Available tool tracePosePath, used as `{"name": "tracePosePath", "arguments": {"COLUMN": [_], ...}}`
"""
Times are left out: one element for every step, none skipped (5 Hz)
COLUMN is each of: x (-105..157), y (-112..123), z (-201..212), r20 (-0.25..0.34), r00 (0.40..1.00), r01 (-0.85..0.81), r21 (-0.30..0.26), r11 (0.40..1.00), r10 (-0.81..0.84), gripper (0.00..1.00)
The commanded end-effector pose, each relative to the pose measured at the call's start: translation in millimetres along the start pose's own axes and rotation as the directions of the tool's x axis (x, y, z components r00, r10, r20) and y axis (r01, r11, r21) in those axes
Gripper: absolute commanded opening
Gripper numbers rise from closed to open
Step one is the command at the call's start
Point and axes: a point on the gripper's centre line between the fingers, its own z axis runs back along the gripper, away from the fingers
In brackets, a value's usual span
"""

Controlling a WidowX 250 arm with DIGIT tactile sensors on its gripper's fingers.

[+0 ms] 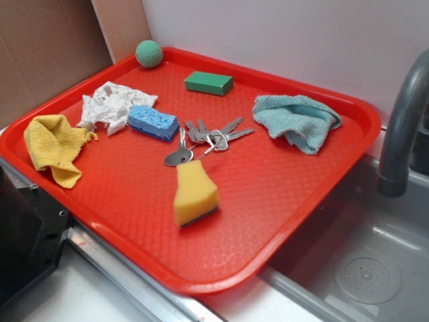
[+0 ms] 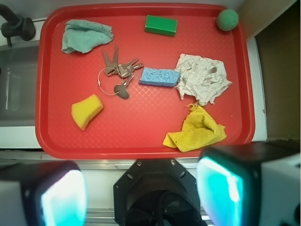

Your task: Grab the blue cloth.

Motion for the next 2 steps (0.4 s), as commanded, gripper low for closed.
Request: {"name": "tracePosePath", "arguments": {"x": [0, 46], "y": [0, -7], "z": [0, -33], "r20": [0.0, -0.002], "r00": [1.0, 0.968], "r01": [0.0, 0.249], "r21": [0.0, -0.001], "r11": [1.0, 0.968], "r10": [0.0, -0.249], "gripper": [1.0, 1.0]}}
